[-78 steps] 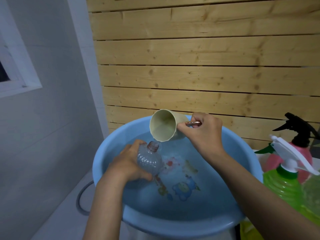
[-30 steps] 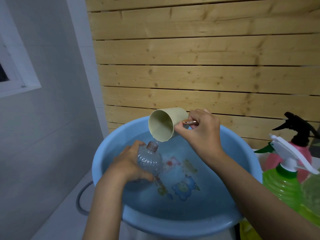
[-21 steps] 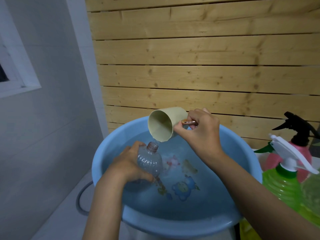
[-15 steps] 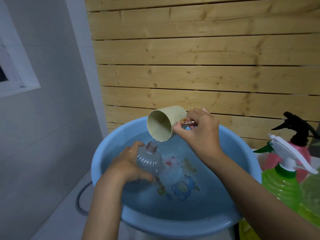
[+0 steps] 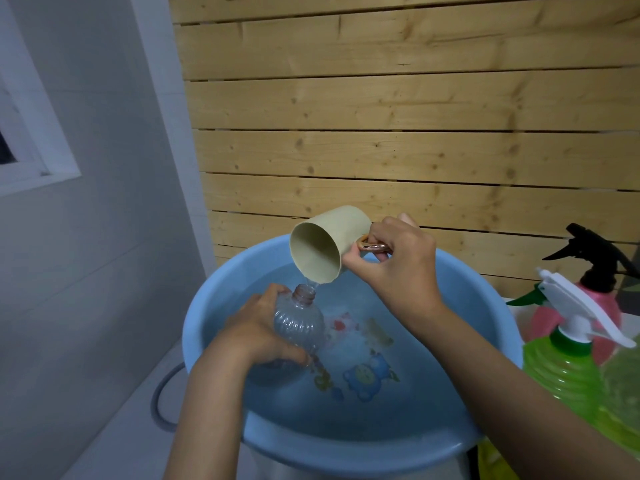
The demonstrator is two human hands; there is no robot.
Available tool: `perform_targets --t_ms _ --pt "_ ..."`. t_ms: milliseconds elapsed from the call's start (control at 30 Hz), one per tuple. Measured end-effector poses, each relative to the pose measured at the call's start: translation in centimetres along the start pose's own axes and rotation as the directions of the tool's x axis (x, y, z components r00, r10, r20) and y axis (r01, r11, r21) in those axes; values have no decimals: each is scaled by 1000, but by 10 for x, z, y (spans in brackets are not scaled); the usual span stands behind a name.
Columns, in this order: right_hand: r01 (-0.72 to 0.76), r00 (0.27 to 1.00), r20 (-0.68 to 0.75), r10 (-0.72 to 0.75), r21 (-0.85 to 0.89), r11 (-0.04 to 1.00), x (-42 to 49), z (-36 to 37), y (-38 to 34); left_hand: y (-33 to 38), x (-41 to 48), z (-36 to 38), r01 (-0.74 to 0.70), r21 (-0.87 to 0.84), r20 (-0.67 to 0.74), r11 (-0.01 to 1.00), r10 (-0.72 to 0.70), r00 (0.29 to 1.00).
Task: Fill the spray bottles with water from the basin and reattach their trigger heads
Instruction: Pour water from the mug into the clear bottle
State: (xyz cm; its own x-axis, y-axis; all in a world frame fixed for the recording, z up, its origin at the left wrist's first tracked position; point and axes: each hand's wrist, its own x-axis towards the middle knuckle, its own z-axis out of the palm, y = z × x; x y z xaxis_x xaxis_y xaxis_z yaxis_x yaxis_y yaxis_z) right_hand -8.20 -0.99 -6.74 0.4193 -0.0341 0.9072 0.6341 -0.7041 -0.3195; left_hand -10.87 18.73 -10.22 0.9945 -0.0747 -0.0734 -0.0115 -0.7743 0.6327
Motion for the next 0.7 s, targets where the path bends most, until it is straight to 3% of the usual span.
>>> perform_targets --t_ms 333,700 --pt "48 998 45 -47 -10 999 -1 1 0 2 -2 0 27 -14 18 1000 -27 999" --pt "281 958 45 -283 30 959 -3 6 -5 4 -3 -1 30 -24 29 999 -29 999"
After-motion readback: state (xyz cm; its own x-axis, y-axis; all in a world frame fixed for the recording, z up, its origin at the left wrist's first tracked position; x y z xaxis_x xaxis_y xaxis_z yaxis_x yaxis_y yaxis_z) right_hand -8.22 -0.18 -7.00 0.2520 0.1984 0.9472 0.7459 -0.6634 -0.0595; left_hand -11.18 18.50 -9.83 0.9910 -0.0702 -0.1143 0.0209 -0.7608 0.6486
